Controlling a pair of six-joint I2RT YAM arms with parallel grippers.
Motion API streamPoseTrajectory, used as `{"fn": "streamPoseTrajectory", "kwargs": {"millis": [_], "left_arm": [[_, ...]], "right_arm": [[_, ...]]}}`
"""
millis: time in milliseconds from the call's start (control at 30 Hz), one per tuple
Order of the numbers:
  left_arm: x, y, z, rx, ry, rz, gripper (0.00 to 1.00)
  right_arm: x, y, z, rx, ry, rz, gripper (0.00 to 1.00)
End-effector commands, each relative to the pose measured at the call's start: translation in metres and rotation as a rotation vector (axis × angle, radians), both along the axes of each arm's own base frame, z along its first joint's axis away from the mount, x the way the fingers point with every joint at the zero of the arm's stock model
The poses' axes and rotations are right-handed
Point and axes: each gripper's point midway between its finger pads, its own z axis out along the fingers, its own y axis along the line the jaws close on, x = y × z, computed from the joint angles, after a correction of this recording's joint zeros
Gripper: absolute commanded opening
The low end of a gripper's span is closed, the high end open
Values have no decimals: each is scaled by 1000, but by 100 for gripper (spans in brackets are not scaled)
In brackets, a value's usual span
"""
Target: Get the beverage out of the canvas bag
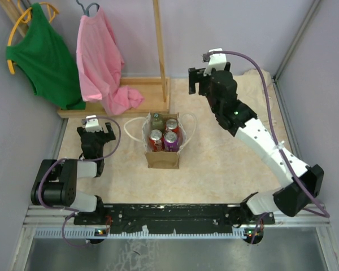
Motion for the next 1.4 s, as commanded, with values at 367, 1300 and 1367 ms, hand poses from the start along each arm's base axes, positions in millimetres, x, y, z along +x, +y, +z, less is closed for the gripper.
{"fn": "streamPoseTrajectory", "kwargs": {"millis": [367, 1300, 1367], "left_arm": [[3, 1, 12, -1, -39, 7, 100], [4, 4, 8, -9, -27, 32, 100], [4, 4, 8, -9, -28, 31, 100]], "right_arm": [[-88, 136, -111, -237, 261, 435, 90], [-142, 113, -253, -344, 631, 423, 99], [-139, 112, -258, -361, 629, 407, 99]]}}
